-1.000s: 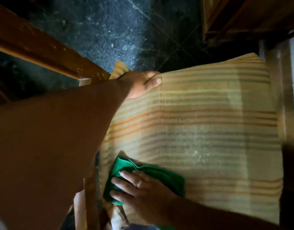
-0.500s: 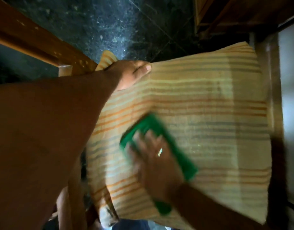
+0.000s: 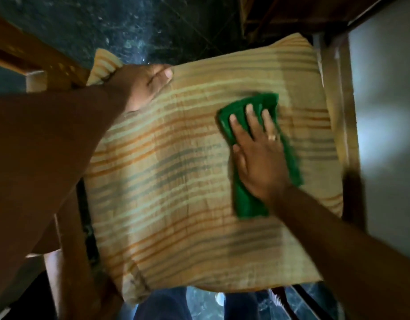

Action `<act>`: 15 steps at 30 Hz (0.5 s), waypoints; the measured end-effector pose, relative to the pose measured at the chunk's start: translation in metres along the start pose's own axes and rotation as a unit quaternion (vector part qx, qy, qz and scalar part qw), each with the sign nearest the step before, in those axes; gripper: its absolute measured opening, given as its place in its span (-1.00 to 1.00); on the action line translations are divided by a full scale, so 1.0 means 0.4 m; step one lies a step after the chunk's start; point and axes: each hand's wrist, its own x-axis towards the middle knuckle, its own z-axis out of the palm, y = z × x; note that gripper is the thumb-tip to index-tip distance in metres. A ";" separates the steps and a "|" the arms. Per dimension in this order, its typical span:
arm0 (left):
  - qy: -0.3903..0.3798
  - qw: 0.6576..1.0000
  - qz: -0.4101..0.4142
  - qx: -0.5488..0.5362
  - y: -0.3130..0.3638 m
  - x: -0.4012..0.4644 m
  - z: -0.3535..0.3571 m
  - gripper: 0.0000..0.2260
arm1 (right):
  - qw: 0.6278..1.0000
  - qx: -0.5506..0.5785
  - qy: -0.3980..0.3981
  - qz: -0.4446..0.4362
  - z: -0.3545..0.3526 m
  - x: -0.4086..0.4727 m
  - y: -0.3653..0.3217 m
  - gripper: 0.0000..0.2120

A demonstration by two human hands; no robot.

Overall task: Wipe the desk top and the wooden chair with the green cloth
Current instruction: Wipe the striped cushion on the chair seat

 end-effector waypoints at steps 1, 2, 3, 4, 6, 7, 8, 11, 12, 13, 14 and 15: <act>0.007 1.000 -0.006 0.014 0.006 -0.005 -0.006 -0.48 | 1.000 0.011 -0.009 -0.001 0.017 -0.053 -0.039 -0.43; 0.023 0.999 -0.011 0.034 0.019 -0.010 -0.013 -0.48 | 0.999 0.009 -0.021 -0.028 0.037 -0.122 -0.077 -0.42; 0.044 0.997 -0.011 0.059 0.041 -0.022 -0.019 -0.47 | 0.996 -0.007 -0.040 -0.078 0.053 -0.196 -0.106 -0.41; 0.069 0.994 -0.005 0.086 0.069 -0.041 -0.017 -0.45 | 0.988 -0.022 -0.068 -0.137 0.060 -0.266 -0.124 -0.39; 0.114 0.986 0.021 0.121 0.137 -0.110 0.010 -0.38 | 0.958 -0.040 -0.145 -0.245 0.049 -0.356 -0.110 -0.32; 0.120 0.984 0.037 0.126 0.165 -0.152 0.037 -0.34 | 0.942 -0.049 -0.173 -0.285 0.036 -0.359 -0.078 -0.29; 0.110 0.983 0.048 0.138 0.182 -0.191 0.066 -0.30 | 0.935 -0.063 -0.181 -0.298 0.018 -0.335 -0.038 -0.30; 0.089 0.981 0.048 0.165 0.167 -0.230 0.127 -0.27 | 0.972 -0.113 -0.102 -0.181 -0.038 -0.143 0.089 -0.31; 0.093 0.981 0.046 0.165 0.156 -0.222 0.135 -0.28 | 0.984 -0.114 -0.071 -0.120 -0.058 -0.051 0.132 -0.32; 0.099 0.980 0.049 0.168 0.148 -0.213 0.143 -0.28 | 0.990 -0.105 -0.059 -0.066 -0.081 0.039 0.166 -0.36; 0.107 0.977 0.055 0.174 0.143 -0.205 0.148 -0.29 | 0.995 -0.085 -0.047 -0.025 -0.103 0.111 0.186 -0.41; 0.114 0.975 0.060 0.181 0.141 -0.201 0.152 -0.29 | 0.997 -0.063 -0.031 0.010 -0.113 0.158 0.187 -0.44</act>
